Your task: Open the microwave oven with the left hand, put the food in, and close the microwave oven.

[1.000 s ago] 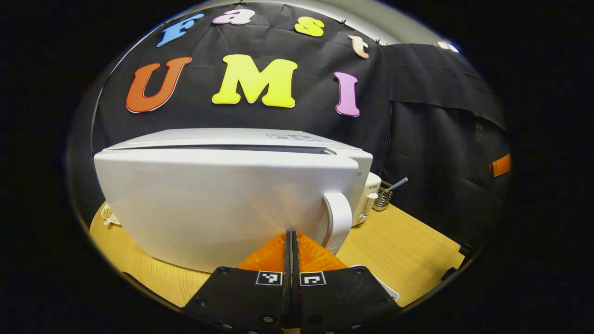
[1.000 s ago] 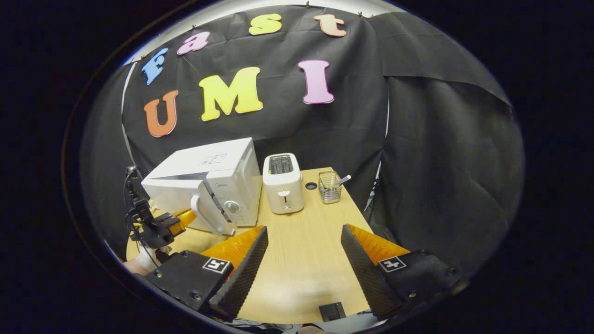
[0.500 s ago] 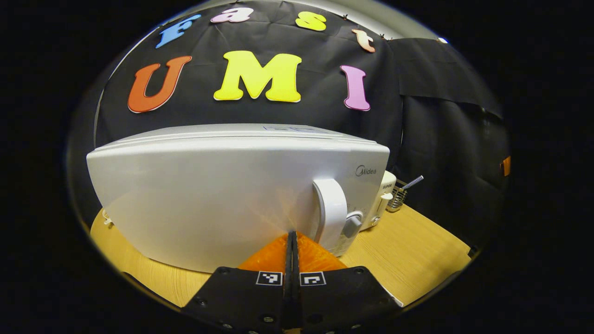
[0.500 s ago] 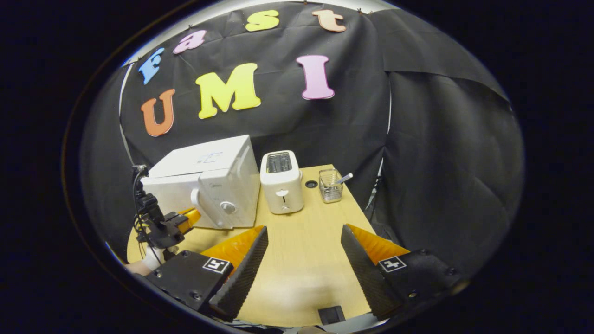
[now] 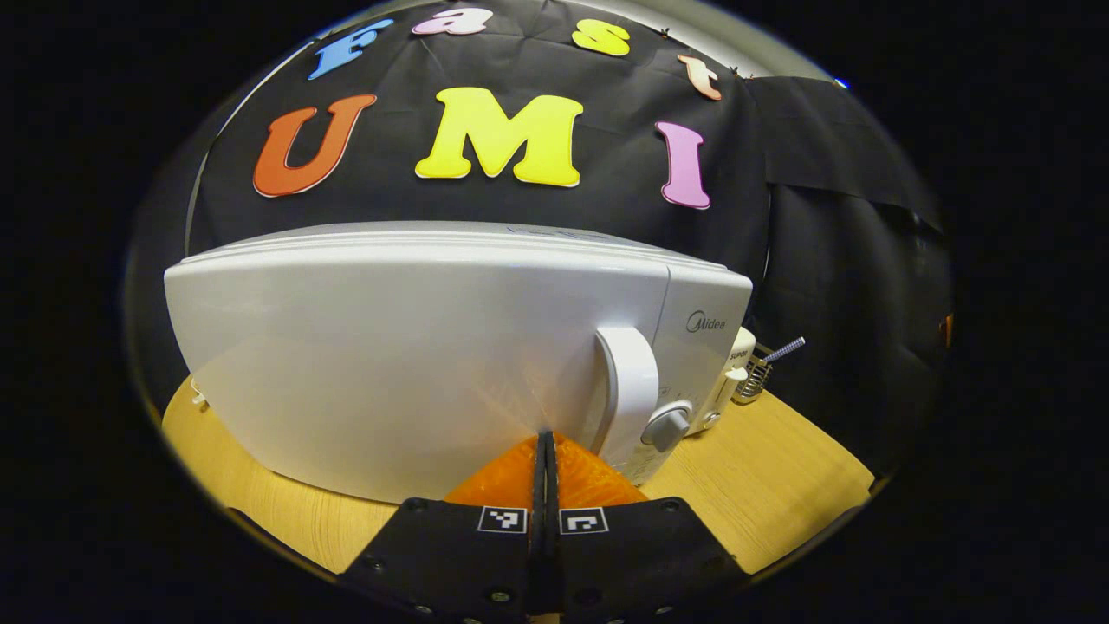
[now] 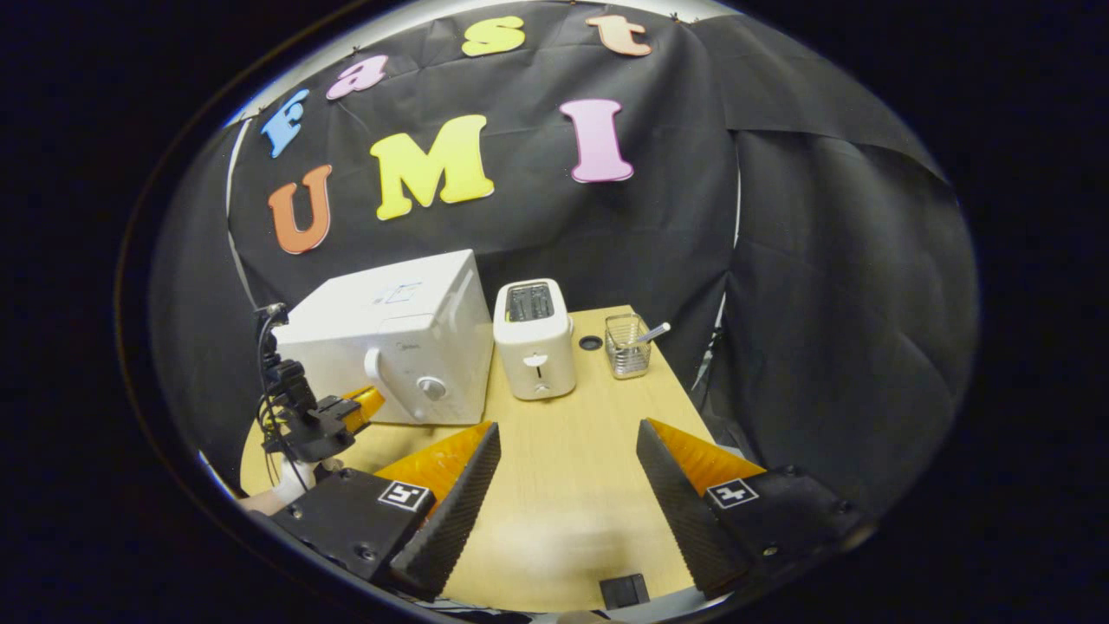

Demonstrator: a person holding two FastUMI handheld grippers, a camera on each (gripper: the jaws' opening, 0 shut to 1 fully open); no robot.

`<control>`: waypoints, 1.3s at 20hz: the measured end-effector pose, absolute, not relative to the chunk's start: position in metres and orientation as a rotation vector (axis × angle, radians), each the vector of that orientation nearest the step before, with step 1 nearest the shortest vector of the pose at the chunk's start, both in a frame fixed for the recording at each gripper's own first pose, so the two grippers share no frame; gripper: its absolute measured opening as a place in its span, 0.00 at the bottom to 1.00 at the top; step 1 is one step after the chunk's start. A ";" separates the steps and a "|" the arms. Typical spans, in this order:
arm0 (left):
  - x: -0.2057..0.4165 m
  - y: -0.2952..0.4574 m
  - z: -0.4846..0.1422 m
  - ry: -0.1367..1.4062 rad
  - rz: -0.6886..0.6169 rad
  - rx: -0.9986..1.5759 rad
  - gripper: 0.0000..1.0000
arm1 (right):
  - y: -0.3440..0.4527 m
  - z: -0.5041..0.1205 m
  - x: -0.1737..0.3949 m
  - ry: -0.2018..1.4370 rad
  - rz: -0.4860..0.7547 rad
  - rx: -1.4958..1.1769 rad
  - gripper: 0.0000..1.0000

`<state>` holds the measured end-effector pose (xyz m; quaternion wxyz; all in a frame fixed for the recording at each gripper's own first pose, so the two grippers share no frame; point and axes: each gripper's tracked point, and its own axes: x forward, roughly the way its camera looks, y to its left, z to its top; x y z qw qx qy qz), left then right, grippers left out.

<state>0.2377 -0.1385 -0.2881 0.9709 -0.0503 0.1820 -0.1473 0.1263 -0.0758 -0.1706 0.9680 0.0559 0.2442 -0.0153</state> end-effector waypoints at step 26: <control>0.083 -0.005 -0.119 0.194 -0.110 -0.020 0.96 | 0.038 -0.142 0.113 0.357 0.123 0.061 1.00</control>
